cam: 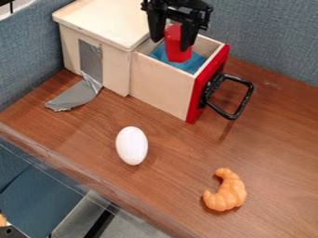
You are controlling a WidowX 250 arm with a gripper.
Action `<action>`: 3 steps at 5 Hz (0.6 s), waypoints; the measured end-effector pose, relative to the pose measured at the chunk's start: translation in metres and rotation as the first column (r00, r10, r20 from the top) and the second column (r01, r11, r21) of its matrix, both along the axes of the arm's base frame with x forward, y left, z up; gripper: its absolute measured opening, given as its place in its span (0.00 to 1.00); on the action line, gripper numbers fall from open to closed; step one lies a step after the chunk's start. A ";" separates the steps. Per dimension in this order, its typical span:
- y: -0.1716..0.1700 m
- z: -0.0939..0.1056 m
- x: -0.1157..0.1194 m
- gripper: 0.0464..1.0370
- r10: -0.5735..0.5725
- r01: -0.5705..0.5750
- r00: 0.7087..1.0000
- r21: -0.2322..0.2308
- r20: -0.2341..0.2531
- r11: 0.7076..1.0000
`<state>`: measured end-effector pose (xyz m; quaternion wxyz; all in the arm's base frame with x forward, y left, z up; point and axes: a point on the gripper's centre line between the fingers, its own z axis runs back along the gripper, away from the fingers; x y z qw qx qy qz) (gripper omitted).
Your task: Pick up the red object and place it in the drawer
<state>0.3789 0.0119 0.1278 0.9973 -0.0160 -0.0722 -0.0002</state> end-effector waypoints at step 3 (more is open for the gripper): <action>-0.001 0.006 -0.001 0.96 -0.027 0.027 0.999 0.028 0.017 0.999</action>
